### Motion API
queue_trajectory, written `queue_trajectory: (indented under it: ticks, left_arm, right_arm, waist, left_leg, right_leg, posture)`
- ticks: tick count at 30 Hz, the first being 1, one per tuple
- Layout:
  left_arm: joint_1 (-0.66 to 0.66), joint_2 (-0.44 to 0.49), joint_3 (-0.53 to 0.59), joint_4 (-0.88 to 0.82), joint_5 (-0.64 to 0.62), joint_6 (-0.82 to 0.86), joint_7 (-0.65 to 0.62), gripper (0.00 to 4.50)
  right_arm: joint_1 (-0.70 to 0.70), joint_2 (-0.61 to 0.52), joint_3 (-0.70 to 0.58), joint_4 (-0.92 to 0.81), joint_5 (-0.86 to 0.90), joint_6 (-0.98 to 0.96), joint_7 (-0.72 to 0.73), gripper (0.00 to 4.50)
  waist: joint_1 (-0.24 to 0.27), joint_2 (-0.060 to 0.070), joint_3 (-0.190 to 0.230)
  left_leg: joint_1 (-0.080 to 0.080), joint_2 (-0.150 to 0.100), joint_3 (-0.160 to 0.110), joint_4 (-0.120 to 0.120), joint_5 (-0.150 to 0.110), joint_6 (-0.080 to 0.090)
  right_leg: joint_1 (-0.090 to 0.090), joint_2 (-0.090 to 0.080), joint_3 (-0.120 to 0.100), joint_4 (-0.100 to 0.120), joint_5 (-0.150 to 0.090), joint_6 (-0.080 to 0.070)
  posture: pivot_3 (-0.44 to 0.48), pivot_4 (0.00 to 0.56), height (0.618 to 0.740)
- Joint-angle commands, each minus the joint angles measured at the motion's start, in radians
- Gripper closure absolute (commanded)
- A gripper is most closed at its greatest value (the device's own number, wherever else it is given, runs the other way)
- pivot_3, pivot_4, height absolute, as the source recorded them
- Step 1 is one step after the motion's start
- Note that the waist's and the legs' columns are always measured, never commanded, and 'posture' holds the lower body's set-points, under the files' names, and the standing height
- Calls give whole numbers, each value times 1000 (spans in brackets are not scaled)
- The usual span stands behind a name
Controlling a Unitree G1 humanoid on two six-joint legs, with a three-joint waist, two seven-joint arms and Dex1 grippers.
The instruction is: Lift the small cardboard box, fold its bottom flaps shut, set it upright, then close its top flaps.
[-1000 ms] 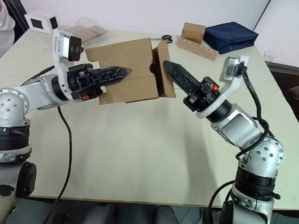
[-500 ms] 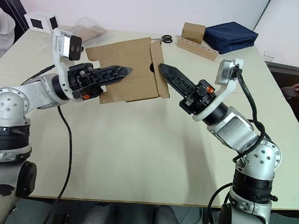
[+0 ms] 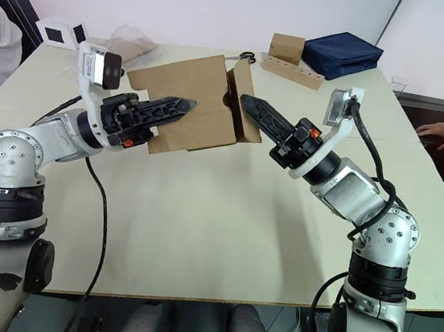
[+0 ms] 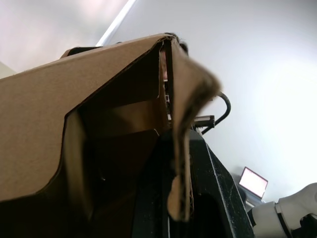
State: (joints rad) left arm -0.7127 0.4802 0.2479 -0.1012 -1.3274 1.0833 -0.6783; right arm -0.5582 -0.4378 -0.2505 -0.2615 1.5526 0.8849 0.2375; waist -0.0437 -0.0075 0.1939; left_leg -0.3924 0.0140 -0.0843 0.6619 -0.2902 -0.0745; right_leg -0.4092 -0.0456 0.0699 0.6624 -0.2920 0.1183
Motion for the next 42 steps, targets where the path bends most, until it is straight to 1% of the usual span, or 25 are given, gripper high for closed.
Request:
queue_trajectory:
  ticks: [1, 9, 16, 28, 35, 42]
  left_arm:
    - [-4, 0, 0, -40, -11, -15, -21, 4500]
    - [15, 0, -20, -48, 27, -33, -46, 4500]
    - [17, -14, -22, -32, 60, -63, -40, 4500]
    - [7, -27, -8, -20, 40, -63, -24, 4500]
    - [-3, -31, 1, -4, 34, -64, -12, 4500]
    - [-13, -33, 5, 8, 27, -59, -10, 4500]
  right_arm:
    - [-23, 0, -3, -29, 1, -21, -3, 2942]
    - [-22, 15, 10, -50, -1, -41, -44, 2942]
    - [-2, 37, 31, -102, 23, -45, -86, 2942]
    - [4, 27, 39, -114, 51, -52, -107, 2942]
    - [5, 19, 54, -139, 132, -41, -130, 2942]
    - [23, 20, 89, -166, 100, -43, -122, 2942]
  waist:
    - [0, 0, 0]
    - [0, 0, 0]
    - [0, 0, 0]
    - [0, 0, 0]
    - [0, 0, 0]
    - [0, 0, 0]
  left_leg:
    - [0, 0, 0, 0, 0, 0]
    - [0, 0, 0, 0, 0, 0]
    - [0, 0, 0, 0, 0, 0]
    - [0, 0, 0, 0, 0, 0]
    - [0, 0, 0, 0, 0, 0]
    - [0, 0, 0, 0, 0, 0]
  right_leg:
    - [0, 0, 0, 0, 0, 0]
    - [0, 0, 0, 0, 0, 0]
    - [0, 0, 0, 0, 0, 0]
    - [0, 0, 0, 0, 0, 0]
    - [0, 0, 0, 0, 0, 0]
    - [0, 0, 0, 0, 0, 0]
  posture:
    - [0, 150, 740]
    - [0, 150, 740]
    - [0, 150, 740]
    - [0, 150, 740]
    - [0, 150, 740]
    - [0, 150, 740]
